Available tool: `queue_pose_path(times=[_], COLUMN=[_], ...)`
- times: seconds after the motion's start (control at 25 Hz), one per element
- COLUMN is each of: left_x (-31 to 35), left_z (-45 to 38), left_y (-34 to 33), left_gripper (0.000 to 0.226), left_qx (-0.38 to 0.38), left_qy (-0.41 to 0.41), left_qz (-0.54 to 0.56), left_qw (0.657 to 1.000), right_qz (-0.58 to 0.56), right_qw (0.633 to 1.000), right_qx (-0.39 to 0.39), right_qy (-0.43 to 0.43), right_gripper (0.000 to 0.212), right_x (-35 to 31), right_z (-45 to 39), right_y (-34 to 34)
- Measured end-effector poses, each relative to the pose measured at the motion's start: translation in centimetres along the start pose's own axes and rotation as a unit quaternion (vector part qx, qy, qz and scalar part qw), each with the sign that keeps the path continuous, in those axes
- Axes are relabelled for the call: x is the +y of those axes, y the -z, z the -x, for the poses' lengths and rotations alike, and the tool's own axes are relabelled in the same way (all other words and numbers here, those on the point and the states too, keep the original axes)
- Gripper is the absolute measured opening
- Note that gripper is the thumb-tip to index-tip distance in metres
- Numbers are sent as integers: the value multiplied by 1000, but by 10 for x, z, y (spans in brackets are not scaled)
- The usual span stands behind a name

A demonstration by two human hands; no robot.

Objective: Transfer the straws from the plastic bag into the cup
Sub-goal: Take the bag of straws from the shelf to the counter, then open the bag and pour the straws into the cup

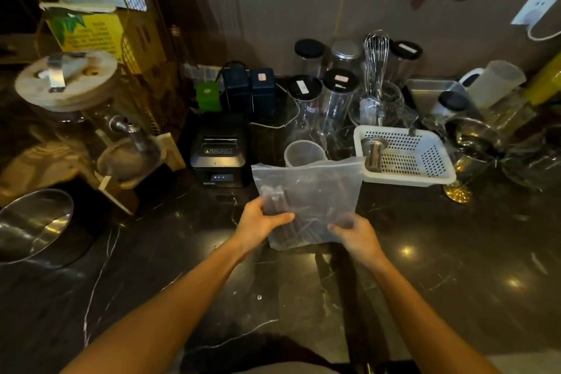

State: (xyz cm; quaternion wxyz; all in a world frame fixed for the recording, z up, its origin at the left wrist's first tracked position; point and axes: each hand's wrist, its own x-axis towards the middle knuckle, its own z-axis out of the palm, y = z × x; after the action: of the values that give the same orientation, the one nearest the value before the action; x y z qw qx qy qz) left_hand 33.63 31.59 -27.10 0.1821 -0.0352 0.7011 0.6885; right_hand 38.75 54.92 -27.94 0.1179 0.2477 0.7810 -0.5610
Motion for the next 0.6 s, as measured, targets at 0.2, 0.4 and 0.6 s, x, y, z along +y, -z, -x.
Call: queue_pose_path(times=[0.2,0.4,0.6], left_x=[-1,4,10], left_z=[-5,-9,-14], left_y=[0,-12,-19], left_gripper=[34,27,33], left_qx=[-13,-48,-92], left_qy=[-12,-46,-70], left_qz=[-18,-52,-67], left_qw=[1000,996,991], right_qz=[31,-104,-179], right_qw=[960,966,969], right_qx=[267,128,59], right_qy=[79,198,163], right_gripper=[41,28,48], right_x=[-33,-77,-117], right_z=[24,38,40], right_y=[1,-13,-20])
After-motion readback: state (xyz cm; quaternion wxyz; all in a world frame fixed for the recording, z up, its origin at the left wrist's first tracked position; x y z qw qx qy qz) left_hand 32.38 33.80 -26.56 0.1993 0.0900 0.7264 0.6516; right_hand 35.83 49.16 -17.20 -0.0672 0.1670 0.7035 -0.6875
